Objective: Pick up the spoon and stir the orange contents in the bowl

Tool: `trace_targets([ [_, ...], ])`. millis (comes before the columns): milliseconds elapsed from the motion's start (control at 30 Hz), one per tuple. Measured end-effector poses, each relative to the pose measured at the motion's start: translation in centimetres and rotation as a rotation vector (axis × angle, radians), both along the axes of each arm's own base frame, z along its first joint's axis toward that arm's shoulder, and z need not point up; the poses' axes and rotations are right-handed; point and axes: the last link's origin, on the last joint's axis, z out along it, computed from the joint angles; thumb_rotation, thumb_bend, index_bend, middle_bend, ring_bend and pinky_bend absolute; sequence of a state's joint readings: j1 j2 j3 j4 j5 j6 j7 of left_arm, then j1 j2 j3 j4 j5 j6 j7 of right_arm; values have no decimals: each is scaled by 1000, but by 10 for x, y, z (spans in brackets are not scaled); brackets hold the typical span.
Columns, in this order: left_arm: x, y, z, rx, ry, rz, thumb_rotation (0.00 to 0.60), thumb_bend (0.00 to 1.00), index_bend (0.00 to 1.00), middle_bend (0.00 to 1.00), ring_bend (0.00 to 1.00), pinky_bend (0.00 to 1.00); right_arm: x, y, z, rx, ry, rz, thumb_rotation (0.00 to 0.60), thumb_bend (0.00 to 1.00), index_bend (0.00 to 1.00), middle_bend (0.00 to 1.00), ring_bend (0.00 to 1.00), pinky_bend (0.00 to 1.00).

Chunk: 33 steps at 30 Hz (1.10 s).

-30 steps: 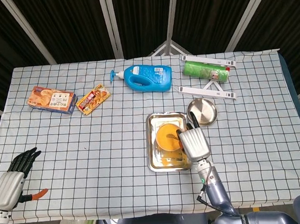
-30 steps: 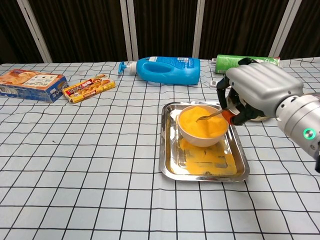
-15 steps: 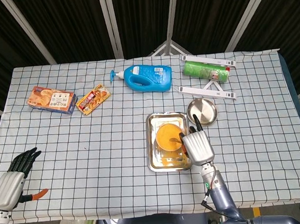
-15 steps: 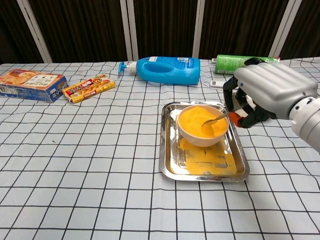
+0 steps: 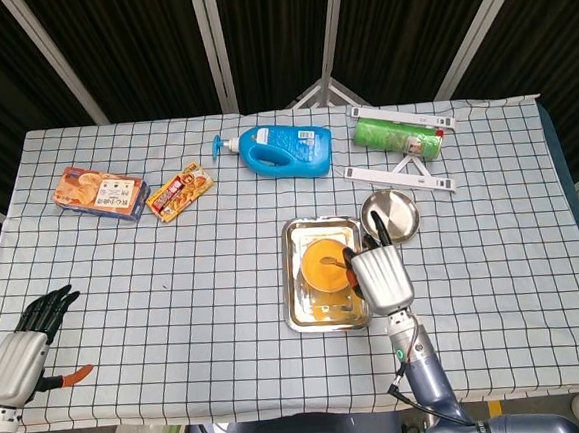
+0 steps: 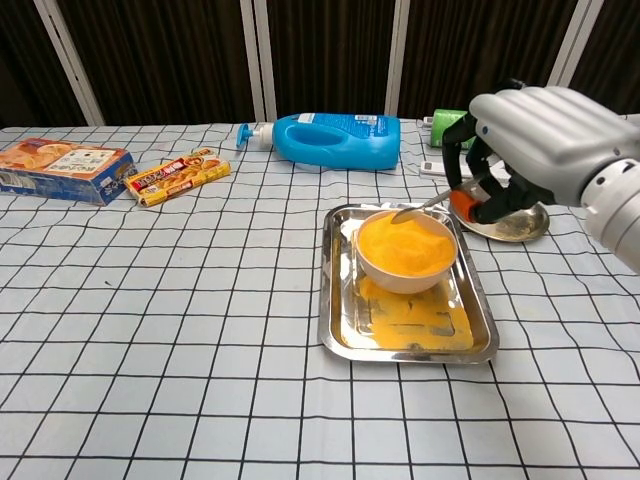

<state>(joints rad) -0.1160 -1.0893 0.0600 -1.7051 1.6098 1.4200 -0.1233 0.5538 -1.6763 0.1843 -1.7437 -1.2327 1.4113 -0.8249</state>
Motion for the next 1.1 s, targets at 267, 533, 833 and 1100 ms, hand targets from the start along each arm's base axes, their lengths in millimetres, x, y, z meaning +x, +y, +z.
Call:
trace_targets([
  [267,1,0,1,5,0,-5,600,0,0,0,0,0,-9,7,-4,27,62,-8,600,780,931,795,401,0],
  [533,0,0,0,5,-1,-6,600,0,0,0,0,0,-10,8,-3,30,22,-18,600,780,931,803,419,0],
  [833,0,0,0,-1,1,-2,600,0,0,0,0,0,-8,2,9,7,-25,-30,600,779,931,803,419,0],
  [1100,0,0,-1,-9,-7,9,600,0,0,0,0,0,-9,-28,36,-88,-33,-55,600,780,931,803,419,0],
])
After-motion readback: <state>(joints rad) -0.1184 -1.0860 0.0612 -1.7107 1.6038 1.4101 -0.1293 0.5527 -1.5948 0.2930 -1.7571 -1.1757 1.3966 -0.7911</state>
